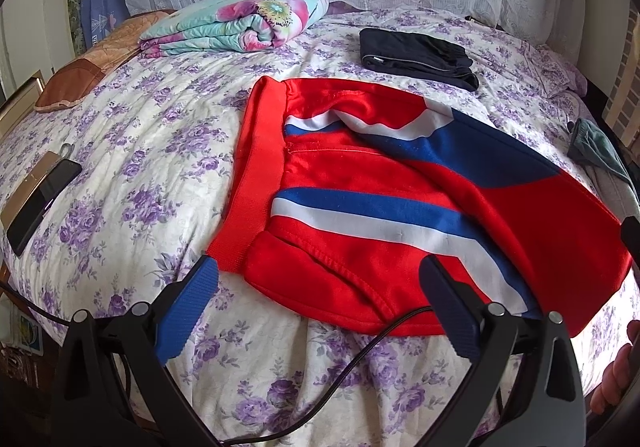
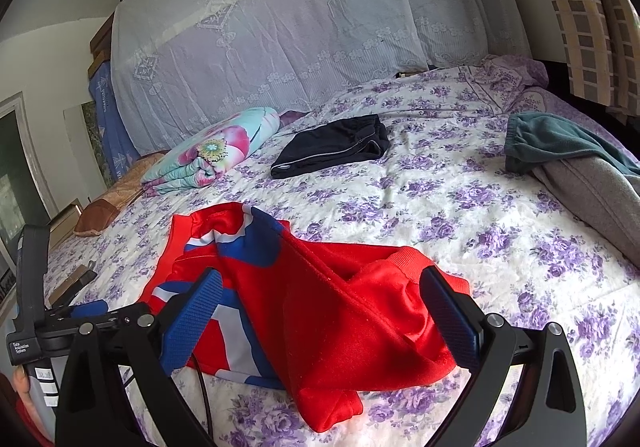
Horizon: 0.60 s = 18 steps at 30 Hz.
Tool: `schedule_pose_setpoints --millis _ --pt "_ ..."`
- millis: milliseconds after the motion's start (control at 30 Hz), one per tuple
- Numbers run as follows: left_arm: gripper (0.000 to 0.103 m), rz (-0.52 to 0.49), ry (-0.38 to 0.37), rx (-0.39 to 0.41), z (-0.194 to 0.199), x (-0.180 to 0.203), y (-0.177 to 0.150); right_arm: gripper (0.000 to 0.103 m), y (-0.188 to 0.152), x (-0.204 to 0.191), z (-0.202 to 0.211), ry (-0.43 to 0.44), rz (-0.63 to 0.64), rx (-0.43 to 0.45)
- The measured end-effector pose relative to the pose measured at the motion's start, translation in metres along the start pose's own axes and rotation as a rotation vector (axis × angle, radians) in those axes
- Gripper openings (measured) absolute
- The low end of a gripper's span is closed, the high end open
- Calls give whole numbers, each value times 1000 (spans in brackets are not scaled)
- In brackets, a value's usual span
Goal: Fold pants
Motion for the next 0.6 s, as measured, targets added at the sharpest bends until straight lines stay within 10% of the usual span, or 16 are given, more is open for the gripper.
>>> schedule_pose_setpoints --millis 400,600 --pt "98 27 -30 -31 -16 -19 -6 99 -2 1 0 -9 -3 -9" --pt "98 143 -237 -131 -57 -56 -21 99 -10 10 4 -50 -19 -13"
Point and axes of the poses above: each gripper's, at about its wrist camera, not at the fingertips, and z roughly against the way its jaws point, x to its right, y to its top, the point moved 2 cm from there along -z, roughly the way its jaws point, and after that the axes turned 10 degrees about -x, right-handed, at the moved point
